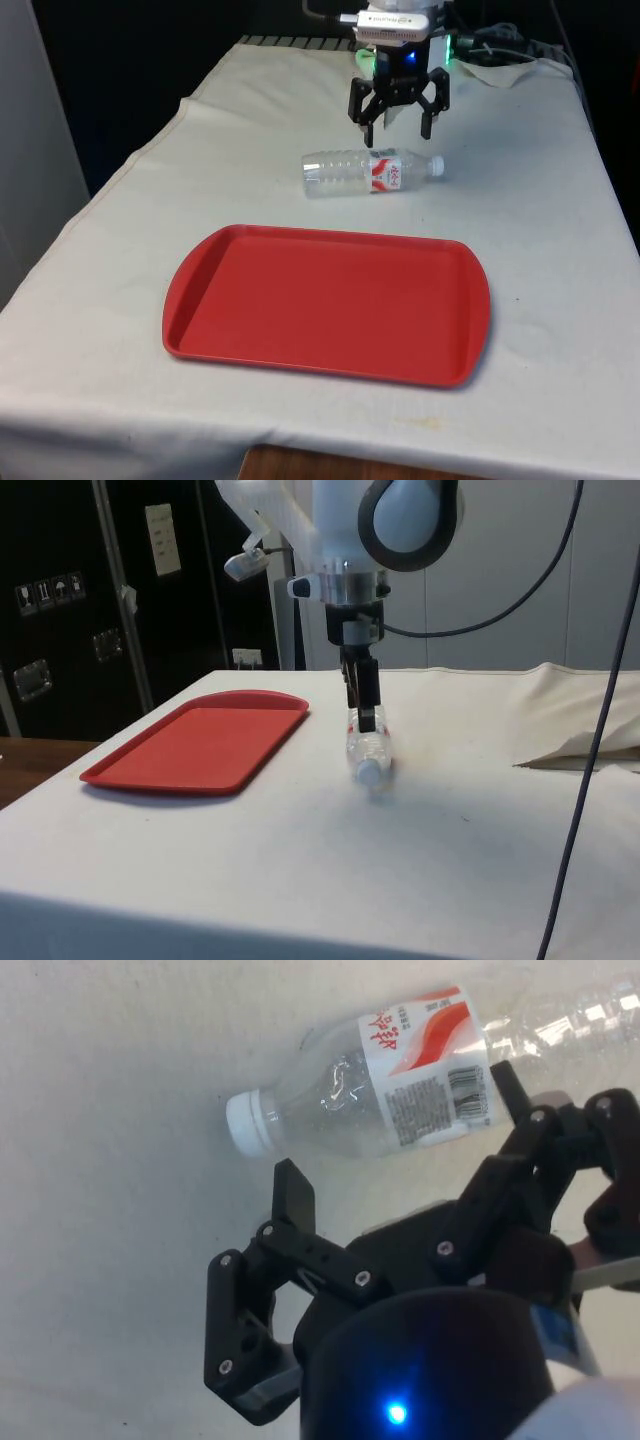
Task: Place the bottle upright on the tray.
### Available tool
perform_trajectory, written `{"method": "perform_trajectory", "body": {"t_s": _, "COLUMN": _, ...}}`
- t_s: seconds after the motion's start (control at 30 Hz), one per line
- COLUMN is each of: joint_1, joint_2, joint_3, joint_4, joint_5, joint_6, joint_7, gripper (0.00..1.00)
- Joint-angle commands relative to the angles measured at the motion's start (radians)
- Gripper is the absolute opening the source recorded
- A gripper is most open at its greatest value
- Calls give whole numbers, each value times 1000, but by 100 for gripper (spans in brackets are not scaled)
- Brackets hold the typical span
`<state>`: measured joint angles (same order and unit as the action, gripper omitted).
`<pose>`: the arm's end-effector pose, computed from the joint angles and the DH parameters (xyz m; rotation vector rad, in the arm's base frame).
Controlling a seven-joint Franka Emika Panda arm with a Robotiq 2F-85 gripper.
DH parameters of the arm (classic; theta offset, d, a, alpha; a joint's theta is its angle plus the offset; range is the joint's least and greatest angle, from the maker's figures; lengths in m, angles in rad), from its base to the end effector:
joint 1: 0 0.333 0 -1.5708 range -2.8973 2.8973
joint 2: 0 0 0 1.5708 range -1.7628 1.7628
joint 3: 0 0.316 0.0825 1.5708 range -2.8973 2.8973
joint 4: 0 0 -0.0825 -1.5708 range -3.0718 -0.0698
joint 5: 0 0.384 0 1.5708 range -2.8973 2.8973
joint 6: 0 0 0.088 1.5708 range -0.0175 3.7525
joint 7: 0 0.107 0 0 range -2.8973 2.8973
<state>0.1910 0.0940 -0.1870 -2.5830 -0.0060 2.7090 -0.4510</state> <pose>0.4492 0.0006 0.2301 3.0318 0.7123 0.0441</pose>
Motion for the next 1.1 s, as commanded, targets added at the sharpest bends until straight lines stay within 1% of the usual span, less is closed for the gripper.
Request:
{"method": "perform_trajectory", "body": {"t_s": 0.0, "joint_1": -1, "joint_2": -3, "joint_3": 5, "joint_4": -4, "joint_5": 11, "joint_6": 9, "joint_7": -17, "gripper": 100}}
{"method": "perform_trajectory", "body": {"t_s": 0.13, "joint_1": -1, "joint_2": -3, "joint_3": 6, "joint_4": -5, "joint_5": 15, "joint_6": 16, "joint_7": -51, "gripper": 100}}
{"method": "perform_trajectory", "body": {"t_s": 0.17, "joint_1": 0, "joint_2": 0, "joint_3": 0, "joint_4": 0, "joint_5": 0, "joint_6": 3, "joint_7": -26, "gripper": 100}}
{"method": "perform_trajectory", "body": {"t_s": 0.2, "joint_1": -1, "joint_2": -3, "joint_3": 6, "joint_4": -5, "joint_5": 15, "joint_6": 16, "joint_7": -51, "gripper": 100}}
{"method": "perform_trajectory", "body": {"t_s": 0.23, "joint_1": -1, "joint_2": -3, "joint_3": 6, "joint_4": -5, "joint_5": 16, "joint_6": 19, "joint_7": -63, "gripper": 100}}
{"method": "perform_trajectory", "body": {"t_s": 0.47, "joint_1": -1, "joint_2": 3, "joint_3": 6, "joint_4": -6, "joint_5": 15, "joint_6": 28, "joint_7": -111, "gripper": 100}}
{"method": "perform_trajectory", "body": {"t_s": 0.5, "joint_1": 0, "joint_2": 1, "joint_3": 0, "joint_4": -2, "joint_5": 1, "joint_6": 10, "joint_7": -95, "gripper": 100}}
{"method": "perform_trajectory", "body": {"t_s": 0.53, "joint_1": -1, "joint_2": 4, "joint_3": 6, "joint_4": -6, "joint_5": 15, "joint_6": 29, "joint_7": -117, "gripper": 100}}
{"method": "perform_trajectory", "body": {"t_s": 0.77, "joint_1": -1, "joint_2": 11, "joint_3": 7, "joint_4": -7, "joint_5": 15, "joint_6": 39, "joint_7": -156, "gripper": 100}}
{"method": "perform_trajectory", "body": {"t_s": 0.8, "joint_1": -1, "joint_2": 13, "joint_3": 7, "joint_4": -7, "joint_5": 16, "joint_6": 40, "joint_7": -168, "gripper": 100}}
{"method": "perform_trajectory", "body": {"t_s": 0.83, "joint_1": 0, "joint_2": 13, "joint_3": 0, "joint_4": -3, "joint_5": 1, "joint_6": 26, "joint_7": -154, "gripper": 100}}
{"method": "perform_trajectory", "body": {"t_s": 0.87, "joint_1": -1, "joint_2": 14, "joint_3": 7, "joint_4": -7, "joint_5": 16, "joint_6": 41, "joint_7": -175, "gripper": 100}}
{"method": "perform_trajectory", "body": {"t_s": 1.07, "joint_1": -2, "joint_2": 18, "joint_3": 7, "joint_4": -6, "joint_5": 16, "joint_6": 43, "joint_7": -215, "gripper": 100}}
